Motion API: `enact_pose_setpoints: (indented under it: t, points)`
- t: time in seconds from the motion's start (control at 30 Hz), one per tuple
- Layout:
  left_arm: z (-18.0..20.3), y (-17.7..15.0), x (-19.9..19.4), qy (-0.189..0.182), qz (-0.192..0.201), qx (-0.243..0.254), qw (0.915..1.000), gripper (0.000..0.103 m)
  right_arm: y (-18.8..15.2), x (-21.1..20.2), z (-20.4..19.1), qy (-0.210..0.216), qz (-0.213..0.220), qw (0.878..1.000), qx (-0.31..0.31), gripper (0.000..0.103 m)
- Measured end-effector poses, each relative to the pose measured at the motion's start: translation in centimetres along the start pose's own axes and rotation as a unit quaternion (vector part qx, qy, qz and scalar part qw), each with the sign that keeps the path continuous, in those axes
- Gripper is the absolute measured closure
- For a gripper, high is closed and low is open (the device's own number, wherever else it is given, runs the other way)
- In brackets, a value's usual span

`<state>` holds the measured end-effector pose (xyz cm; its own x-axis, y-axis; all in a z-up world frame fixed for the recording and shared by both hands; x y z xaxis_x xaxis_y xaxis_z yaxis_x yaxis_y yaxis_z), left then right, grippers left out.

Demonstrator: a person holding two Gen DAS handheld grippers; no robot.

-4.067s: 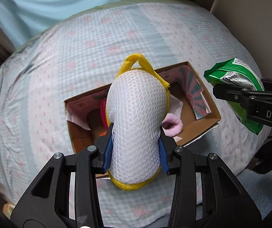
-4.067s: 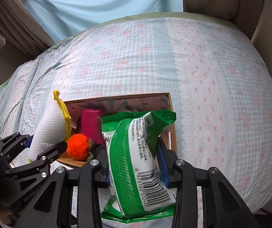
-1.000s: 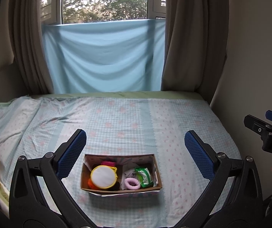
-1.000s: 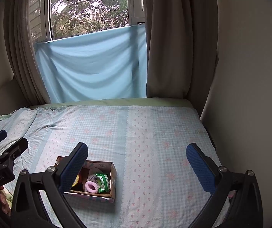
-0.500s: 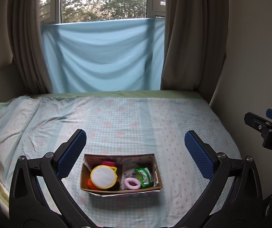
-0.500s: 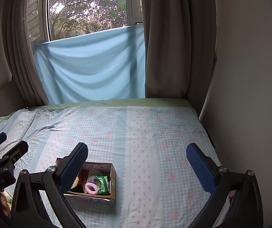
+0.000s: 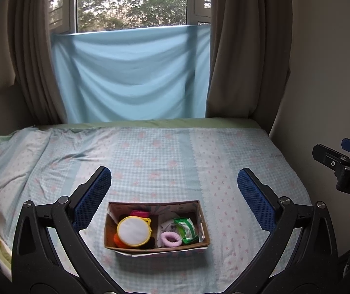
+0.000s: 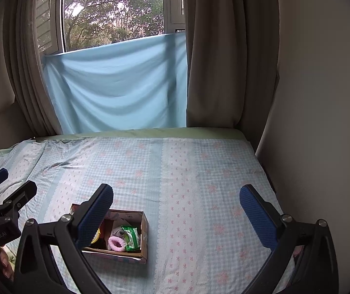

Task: Organize soft objects

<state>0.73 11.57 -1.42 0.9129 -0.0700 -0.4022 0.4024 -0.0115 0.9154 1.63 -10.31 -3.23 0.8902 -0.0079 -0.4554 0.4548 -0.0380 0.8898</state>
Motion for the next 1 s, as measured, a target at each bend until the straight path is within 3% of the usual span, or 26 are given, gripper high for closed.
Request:
enact_pose_setpoints:
  t: [1.0]
  points:
    - [1.8,-0.3,1.5,0.012,0.011,0.011,0.9998,0.000,0.0,1.4,0.2,-0.001,-0.004,1.000,0.004,0.000]
Point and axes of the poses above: each gripper's, at about its wrist camera, not at the fingertips, and x roughly the way its jaws point, z to its right, y to its top, the point moved 2 cm from there along x, roughly the way its jaws point, and after that the axes turned 10 degrees about z, right-handed, at the moved point
